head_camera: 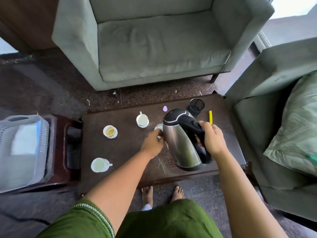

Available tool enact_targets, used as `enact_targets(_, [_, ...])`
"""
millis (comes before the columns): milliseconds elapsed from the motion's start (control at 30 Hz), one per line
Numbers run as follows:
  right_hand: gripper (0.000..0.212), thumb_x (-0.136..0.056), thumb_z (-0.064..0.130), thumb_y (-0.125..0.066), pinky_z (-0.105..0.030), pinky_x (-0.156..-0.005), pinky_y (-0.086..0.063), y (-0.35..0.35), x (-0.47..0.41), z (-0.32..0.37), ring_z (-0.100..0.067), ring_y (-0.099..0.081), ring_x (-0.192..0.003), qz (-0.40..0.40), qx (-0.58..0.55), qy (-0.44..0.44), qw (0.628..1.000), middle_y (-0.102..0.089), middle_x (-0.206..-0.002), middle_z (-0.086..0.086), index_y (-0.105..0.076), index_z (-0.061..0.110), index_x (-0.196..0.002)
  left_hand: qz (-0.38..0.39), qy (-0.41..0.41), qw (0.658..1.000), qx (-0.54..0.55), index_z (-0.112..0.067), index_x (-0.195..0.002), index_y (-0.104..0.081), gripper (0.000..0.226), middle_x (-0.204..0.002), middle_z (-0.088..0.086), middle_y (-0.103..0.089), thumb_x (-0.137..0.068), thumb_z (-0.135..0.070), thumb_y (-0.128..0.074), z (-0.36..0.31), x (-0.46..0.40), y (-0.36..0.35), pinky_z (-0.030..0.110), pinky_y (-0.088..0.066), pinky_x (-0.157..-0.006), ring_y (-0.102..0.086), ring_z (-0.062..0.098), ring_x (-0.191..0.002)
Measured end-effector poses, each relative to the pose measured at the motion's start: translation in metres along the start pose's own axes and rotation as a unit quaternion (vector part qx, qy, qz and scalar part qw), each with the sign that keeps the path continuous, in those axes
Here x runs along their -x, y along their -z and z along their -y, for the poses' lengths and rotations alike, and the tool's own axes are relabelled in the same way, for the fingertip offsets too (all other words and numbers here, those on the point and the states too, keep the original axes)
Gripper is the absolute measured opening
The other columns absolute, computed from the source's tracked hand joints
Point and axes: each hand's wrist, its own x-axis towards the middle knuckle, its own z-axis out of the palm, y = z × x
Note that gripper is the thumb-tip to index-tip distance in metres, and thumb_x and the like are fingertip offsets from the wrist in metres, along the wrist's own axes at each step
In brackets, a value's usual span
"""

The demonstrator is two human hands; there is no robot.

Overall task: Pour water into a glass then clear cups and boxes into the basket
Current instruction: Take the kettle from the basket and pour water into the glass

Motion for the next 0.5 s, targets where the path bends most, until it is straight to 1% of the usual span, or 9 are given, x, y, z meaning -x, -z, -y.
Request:
enact_targets(33, [0.043,-0.081,0.044,-0.042,-0.042,-0.062,-0.038,0.003,0.005,0.005,-0.023,-0.044,-0.050,0.005,-0.011,0.009,1.000,-0.050,-0.044,-0.006,-0.046,0.016,-0.050,0.003,-0.004,1.000,0.023,-0.016,-0.110,-0.059,0.026,-0.108,-0.003,-0.067,-0.087,-0.007,-0.050,-0.009,0.011,0.004,0.027,-0.045,-0.078,-0.063,0.018,-0.094])
enact_targets(100, [0.047,-0.082,0.045,-0.043,-0.042,-0.062,-0.037,0.010,0.015,0.016,-0.023,-0.044,-0.048,0.008,-0.028,0.024,0.999,-0.051,-0.042,-0.004,-0.045,0.017,-0.045,0.016,0.012,0.994,0.109,-0.015,-0.116,-0.056,0.034,-0.105,-0.006,-0.062,-0.086,0.001,-0.054,-0.024,0.028,0.015,0.013,-0.044,-0.066,-0.060,0.007,-0.081])
enact_targets(133, [0.049,-0.083,0.046,-0.044,-0.042,-0.062,-0.038,0.012,0.019,0.022,-0.023,-0.045,-0.048,0.008,-0.030,0.035,0.999,-0.051,-0.041,-0.003,-0.045,0.017,-0.043,0.032,0.021,0.987,0.153,-0.014,-0.120,-0.054,0.041,-0.105,-0.004,-0.060,-0.084,0.005,-0.056,-0.029,0.034,0.021,0.008,-0.044,-0.062,-0.058,0.004,-0.079])
enact_targets(167, [0.052,-0.085,0.048,-0.046,-0.041,-0.061,-0.038,0.014,0.022,0.027,-0.023,-0.046,-0.047,0.011,-0.030,0.047,0.998,-0.051,-0.041,-0.002,-0.046,0.017,-0.042,0.054,0.025,0.981,0.185,-0.013,-0.124,-0.050,0.048,-0.107,-0.001,-0.058,-0.081,0.008,-0.058,-0.032,0.040,0.027,0.008,-0.045,-0.063,-0.058,0.006,-0.080])
enact_targets(200, [0.055,-0.086,0.050,-0.047,-0.041,-0.060,-0.039,0.015,0.025,0.032,-0.023,-0.047,-0.046,0.018,-0.027,0.063,0.997,-0.051,-0.041,-0.004,-0.048,0.015,-0.043,0.078,0.026,0.976,0.199,-0.014,-0.127,-0.047,0.055,-0.109,0.003,-0.058,-0.078,0.007,-0.061,-0.034,0.044,0.033,0.012,-0.047,-0.068,-0.059,0.009,-0.085])
enact_targets(267, [0.057,-0.087,0.050,-0.051,-0.040,-0.058,-0.038,0.014,0.029,0.043,-0.022,-0.046,-0.045,0.036,-0.022,0.097,0.994,-0.051,-0.042,-0.006,-0.051,0.013,-0.045,0.110,0.025,0.972,0.205,-0.023,-0.131,-0.042,0.072,-0.114,0.007,-0.060,-0.066,-0.003,-0.067,-0.037,0.050,0.046,0.028,-0.051,-0.086,-0.059,0.018,-0.099])
enact_targets(333, [0.055,-0.092,0.043,-0.055,-0.038,-0.057,-0.036,0.013,0.032,0.052,-0.021,-0.043,-0.046,0.055,-0.039,0.116,0.991,-0.048,-0.043,-0.008,-0.051,0.012,-0.046,0.132,0.030,0.966,0.220,-0.029,-0.132,-0.036,0.084,-0.117,0.007,-0.061,-0.060,-0.004,-0.071,-0.035,0.057,0.059,0.038,-0.048,-0.097,-0.059,0.020,-0.106])
enact_targets(400, [0.053,-0.092,0.040,-0.057,-0.035,-0.056,-0.033,0.010,0.034,0.060,-0.021,-0.042,-0.048,0.079,-0.069,0.124,0.987,-0.047,-0.046,-0.010,-0.051,0.011,-0.048,0.140,0.024,0.960,0.243,-0.032,-0.132,-0.032,0.093,-0.121,0.002,-0.061,-0.061,0.001,-0.081,-0.030,0.063,0.068,0.039,-0.046,-0.104,-0.058,0.017,-0.114])
enact_targets(500, [0.046,-0.087,0.040,-0.060,-0.033,-0.054,-0.030,0.001,0.034,0.070,-0.019,-0.040,-0.053,0.109,-0.105,0.127,0.980,-0.047,-0.050,-0.008,-0.055,0.012,-0.050,0.089,0.007,0.959,0.271,-0.034,-0.137,-0.030,0.109,-0.126,-0.005,-0.060,-0.048,-0.020,-0.093,-0.021,0.072,0.080,0.037,-0.046,-0.105,-0.056,0.014,-0.119])
